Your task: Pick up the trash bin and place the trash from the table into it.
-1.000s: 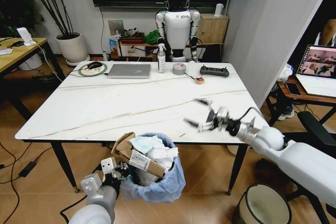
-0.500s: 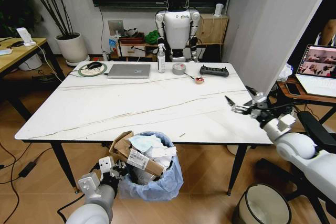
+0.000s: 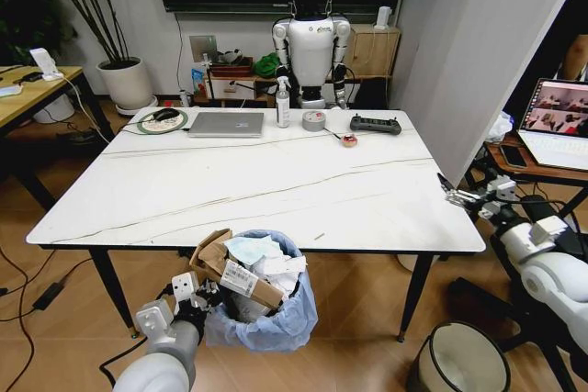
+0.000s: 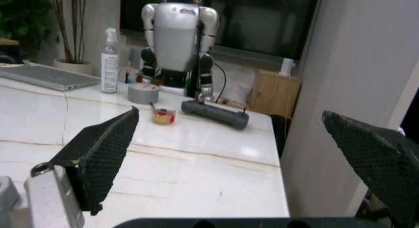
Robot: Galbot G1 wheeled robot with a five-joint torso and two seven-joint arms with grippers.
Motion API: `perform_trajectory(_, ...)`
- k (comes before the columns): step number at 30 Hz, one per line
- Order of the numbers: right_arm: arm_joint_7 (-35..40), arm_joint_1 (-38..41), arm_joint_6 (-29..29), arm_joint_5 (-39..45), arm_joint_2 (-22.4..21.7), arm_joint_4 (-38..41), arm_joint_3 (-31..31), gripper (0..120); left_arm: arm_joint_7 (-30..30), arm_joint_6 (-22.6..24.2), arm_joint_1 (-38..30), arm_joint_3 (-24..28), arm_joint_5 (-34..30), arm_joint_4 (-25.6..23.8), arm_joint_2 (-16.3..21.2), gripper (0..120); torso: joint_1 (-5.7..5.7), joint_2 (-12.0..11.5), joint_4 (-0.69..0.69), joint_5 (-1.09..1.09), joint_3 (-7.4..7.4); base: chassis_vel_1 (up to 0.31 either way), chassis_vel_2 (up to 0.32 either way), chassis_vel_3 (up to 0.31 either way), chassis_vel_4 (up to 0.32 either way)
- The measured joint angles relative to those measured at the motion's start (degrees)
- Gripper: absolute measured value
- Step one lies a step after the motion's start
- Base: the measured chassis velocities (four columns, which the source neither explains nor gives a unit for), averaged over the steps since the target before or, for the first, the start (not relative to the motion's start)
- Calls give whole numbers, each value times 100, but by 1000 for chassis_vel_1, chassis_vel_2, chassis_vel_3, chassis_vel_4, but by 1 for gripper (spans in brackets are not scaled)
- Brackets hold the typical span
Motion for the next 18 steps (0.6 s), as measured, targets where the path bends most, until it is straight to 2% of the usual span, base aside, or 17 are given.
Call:
perform_trajectory(9,150,-1086,-122,-103,298,643,1021,100,-9,4,-37,13,-9,0,6,0,0,0,1,-4,0,0,0,0,0)
perform_trajectory(12,229,-1771,-115,-244,660,1082,1667,100,-7,7,-8,27,20,-6,2,0,0,0,2,-2,0,0,0,0,0)
perform_trajectory(13,229,-1771,-115,-244,660,1082,1667,100,-7,7,-8,27,20,-6,2,0,0,0,2,-2,0,0,0,0,0)
perform_trajectory(18,185,-2656,-112,-618,1308,1376,2365,100,-5,9,-25,30,31,-17,51,0,-1,0,-2,0,-1,0,0,0,0)
